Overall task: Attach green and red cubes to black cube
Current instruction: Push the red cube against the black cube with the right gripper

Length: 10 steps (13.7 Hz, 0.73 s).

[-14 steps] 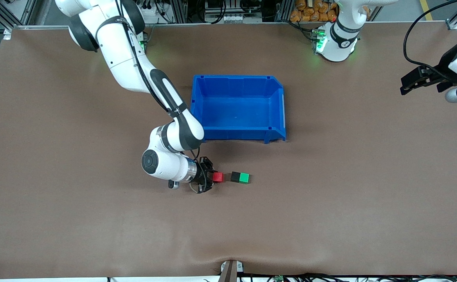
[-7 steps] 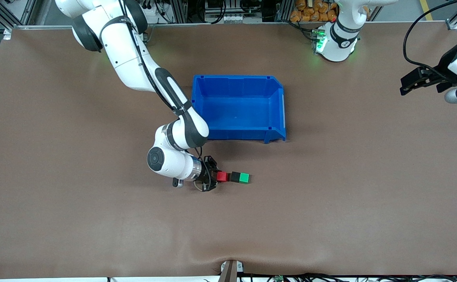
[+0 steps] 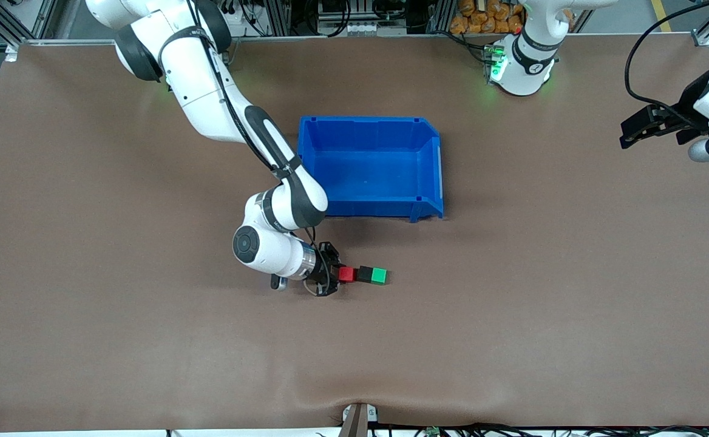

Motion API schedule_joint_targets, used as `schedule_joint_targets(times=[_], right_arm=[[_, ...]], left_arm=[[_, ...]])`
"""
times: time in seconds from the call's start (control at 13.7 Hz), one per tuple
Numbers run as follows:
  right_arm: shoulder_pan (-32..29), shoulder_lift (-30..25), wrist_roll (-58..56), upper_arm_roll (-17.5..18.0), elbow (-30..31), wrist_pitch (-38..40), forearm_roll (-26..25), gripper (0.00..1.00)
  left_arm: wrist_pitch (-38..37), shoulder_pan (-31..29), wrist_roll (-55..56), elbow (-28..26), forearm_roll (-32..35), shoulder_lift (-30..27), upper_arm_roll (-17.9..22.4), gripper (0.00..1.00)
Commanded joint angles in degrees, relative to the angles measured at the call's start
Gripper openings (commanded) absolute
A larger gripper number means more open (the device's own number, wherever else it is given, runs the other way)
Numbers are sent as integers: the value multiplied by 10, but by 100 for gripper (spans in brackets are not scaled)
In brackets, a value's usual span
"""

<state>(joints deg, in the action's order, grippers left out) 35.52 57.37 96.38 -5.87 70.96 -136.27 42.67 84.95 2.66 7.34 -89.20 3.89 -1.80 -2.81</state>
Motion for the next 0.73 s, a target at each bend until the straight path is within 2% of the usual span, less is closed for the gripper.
schedule_joint_targets(times=[0.0, 0.44, 0.51, 0.58, 0.66], right_arm=[[8, 17, 16, -5, -27, -4, 10, 0], [14, 18, 12, -5, -28, -4, 6, 0], [14, 18, 9, -5, -28, -4, 3, 5], [14, 18, 7, -5, -28, -3, 1, 21], [14, 18, 0, -5, -28, -3, -2, 41]], left_arm=[[0, -4, -12, 3, -5, 0, 0, 100], [0, -4, -12, 3, -5, 1, 0, 100], [0, -4, -12, 4, -5, 1, 0, 100], [0, -4, -12, 4, -5, 1, 0, 100], [0, -5, -12, 4, -5, 1, 0, 100]])
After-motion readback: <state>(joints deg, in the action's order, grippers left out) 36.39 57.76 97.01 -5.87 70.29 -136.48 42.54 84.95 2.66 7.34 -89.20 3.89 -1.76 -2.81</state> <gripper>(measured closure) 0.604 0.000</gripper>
